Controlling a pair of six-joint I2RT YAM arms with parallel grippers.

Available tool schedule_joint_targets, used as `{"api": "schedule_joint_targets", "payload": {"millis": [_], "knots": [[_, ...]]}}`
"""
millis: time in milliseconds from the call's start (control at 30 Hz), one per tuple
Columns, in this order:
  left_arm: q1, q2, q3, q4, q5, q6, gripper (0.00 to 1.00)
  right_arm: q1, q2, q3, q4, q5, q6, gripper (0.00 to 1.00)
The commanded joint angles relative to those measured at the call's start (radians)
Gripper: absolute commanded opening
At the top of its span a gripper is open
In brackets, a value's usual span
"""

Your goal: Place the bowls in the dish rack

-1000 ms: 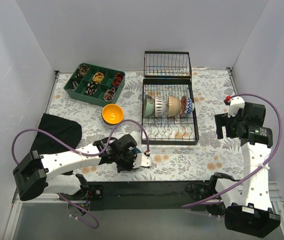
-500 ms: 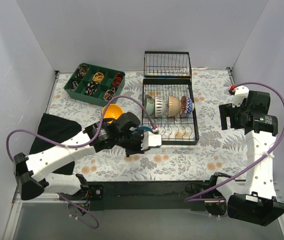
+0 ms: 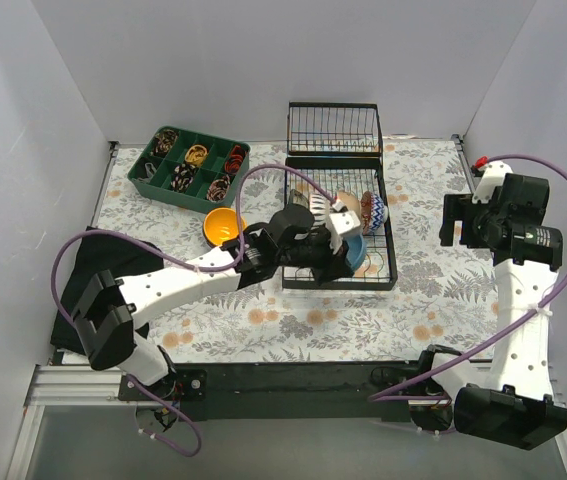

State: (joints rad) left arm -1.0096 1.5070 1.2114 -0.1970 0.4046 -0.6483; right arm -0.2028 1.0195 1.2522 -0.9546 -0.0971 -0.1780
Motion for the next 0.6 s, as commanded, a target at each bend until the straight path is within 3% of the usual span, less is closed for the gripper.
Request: {"api": "schedule_joint_targets", "payload": {"millis": [0, 167, 333, 567], "knots": [[0.012, 0.038, -0.033, 0.509, -0.092, -0.372, 0.0, -0.003, 0.011, 0.076, 0.017, 0.016, 0.022, 0.89], [0.043, 0.143, -0.064, 0.796, -0.092, -0.652, 0.0, -0.004, 0.042, 0.078, 0.016, 0.062, 0.002, 0.89], [0.055, 0.257, -0.05, 0.892, -0.055, -0.874, 0.0, -0.004, 0.074, 0.059, 0.011, 0.074, -0.011, 0.89], [0.06, 0.406, 0.02, 0.965, -0.02, -1.039, 0.0, -0.003, 0.082, 0.046, 0.002, 0.092, -0.034, 0.89]]}}
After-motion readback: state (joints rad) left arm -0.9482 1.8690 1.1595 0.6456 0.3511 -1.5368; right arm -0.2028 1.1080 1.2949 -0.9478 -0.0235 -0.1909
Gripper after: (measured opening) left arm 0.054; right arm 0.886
